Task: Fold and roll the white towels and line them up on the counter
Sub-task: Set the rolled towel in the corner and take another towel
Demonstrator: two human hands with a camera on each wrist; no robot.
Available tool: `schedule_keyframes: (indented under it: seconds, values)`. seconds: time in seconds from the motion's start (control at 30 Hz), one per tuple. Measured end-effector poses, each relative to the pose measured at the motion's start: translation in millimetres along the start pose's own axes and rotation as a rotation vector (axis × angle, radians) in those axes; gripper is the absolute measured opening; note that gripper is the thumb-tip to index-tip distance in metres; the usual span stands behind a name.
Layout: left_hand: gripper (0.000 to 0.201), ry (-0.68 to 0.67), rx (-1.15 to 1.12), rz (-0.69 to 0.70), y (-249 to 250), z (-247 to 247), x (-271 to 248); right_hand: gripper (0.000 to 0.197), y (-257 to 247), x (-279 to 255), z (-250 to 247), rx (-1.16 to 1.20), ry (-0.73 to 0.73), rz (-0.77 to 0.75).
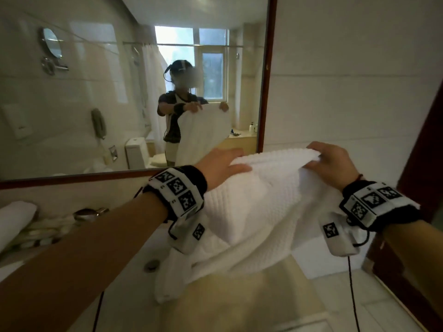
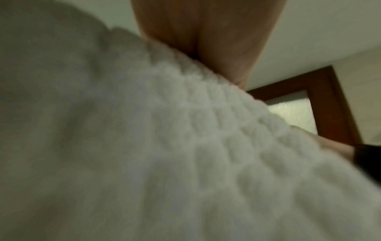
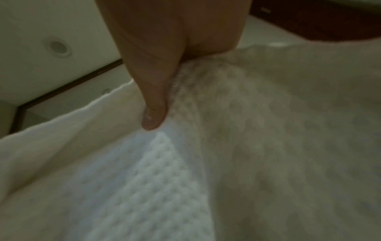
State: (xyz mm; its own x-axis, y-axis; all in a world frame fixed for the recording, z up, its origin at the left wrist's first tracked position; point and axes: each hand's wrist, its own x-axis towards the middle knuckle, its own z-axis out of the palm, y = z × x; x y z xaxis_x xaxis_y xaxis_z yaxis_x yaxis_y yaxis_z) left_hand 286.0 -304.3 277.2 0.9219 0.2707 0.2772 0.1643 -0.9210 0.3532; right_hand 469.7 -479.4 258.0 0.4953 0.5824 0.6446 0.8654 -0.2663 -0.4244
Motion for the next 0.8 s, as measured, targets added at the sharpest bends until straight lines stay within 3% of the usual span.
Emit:
schedule_keyframes:
  seconds: [0.1,0.2,0.3,0.37,0.47,0.6,0.73,0.8]
  values:
    - [0.044,-0.094,-0.092,0.06,23,15,14,0.022,12,-5,-33,-0.088,0.073,0.032]
    - [0.053,-0.211,-0.023,0.111,29,25,25,0.015,24,-16,-47,-0.157,0.076,0.052]
    - [0.029,-0.191,0.047,0.147,28,32,27,0.011,31,-31,-45,-0.157,0.012,0.094]
    - [0.018,-0.262,0.084,0.127,22,40,21,0.021,30,-43,-37,-0.175,-0.186,0.173]
    - [0.027,-0.486,0.065,0.025,1,65,2,0.058,31,-64,-15,-0.25,-0.543,0.316]
    - [0.046,-0.534,0.023,-0.077,-40,118,-31,0.034,30,-97,35,-0.206,-0.812,0.305]
    - [0.047,-0.655,0.034,-0.225,-76,167,-73,0.039,44,-136,95,-0.16,-1.065,0.344]
    - [0.049,-0.755,-0.006,-0.28,-92,188,-93,0.033,51,-156,123,-0.134,-1.246,0.332]
